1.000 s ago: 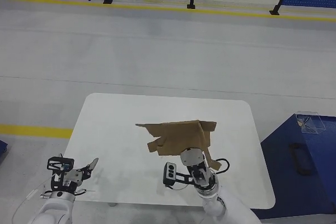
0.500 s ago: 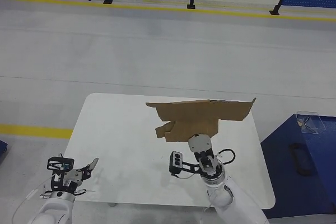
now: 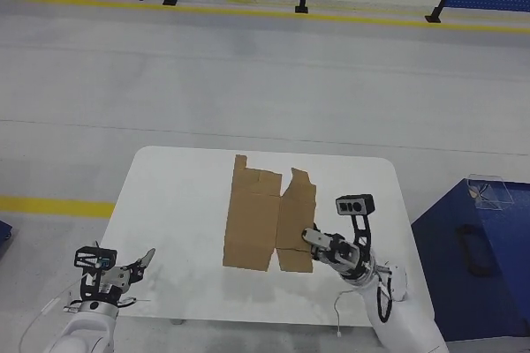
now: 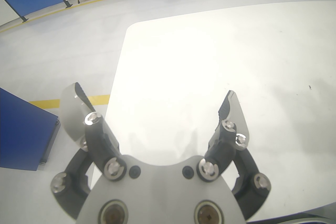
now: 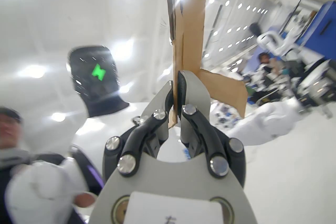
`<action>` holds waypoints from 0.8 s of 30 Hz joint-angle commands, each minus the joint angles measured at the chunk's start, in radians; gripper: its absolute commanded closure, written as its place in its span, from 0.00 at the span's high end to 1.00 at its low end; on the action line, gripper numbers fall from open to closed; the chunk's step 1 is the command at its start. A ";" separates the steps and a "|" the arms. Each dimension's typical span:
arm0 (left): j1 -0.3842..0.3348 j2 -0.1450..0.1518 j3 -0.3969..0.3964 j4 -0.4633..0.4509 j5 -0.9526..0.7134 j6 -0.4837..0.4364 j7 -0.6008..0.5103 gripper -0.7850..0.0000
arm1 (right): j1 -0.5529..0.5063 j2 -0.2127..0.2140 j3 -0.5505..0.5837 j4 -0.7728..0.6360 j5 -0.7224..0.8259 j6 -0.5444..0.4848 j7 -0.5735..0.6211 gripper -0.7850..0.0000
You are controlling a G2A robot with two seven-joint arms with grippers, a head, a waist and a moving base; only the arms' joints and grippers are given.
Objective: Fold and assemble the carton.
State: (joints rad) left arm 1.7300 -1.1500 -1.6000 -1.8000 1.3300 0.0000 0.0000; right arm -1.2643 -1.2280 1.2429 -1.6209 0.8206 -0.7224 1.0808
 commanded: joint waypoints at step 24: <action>0.000 0.000 0.000 0.000 0.000 0.000 0.000 1.00 | -0.005 -0.001 0.301 -0.208 -0.771 -0.290 -0.390 0.00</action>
State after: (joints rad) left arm 1.7300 -1.1500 -1.6000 -1.8000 1.3300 0.0000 0.0000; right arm -1.2644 -1.2255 1.4939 -1.7924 0.1944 -1.0123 0.7313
